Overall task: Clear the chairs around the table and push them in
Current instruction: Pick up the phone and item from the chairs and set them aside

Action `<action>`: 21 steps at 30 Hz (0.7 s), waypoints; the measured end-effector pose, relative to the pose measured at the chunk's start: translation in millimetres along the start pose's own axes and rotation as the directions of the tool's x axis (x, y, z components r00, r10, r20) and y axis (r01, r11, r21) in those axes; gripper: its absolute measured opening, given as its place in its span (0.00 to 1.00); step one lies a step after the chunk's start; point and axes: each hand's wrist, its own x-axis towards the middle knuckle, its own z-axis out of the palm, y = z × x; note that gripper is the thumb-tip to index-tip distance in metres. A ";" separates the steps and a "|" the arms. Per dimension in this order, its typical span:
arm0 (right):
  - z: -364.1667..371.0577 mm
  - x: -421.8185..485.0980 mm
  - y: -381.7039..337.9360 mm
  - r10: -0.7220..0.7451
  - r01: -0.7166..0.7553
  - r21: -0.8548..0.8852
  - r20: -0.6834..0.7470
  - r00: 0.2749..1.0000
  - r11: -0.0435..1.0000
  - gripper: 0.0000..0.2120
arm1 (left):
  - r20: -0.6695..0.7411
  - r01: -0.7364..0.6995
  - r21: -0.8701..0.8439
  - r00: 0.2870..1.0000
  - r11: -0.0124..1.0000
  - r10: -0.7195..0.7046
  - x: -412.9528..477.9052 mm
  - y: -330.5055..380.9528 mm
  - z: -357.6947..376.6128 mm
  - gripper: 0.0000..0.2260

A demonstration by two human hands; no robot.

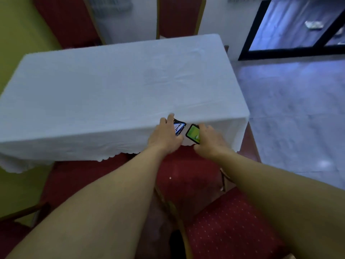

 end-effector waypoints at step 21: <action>-164.0 -94.0 104.8 0.064 -0.055 0.037 -0.280 0.958 0.998 0.27 | -0.007 -0.228 0.031 0.974 0.973 0.228 -46.9 220.0 -15.4 0.40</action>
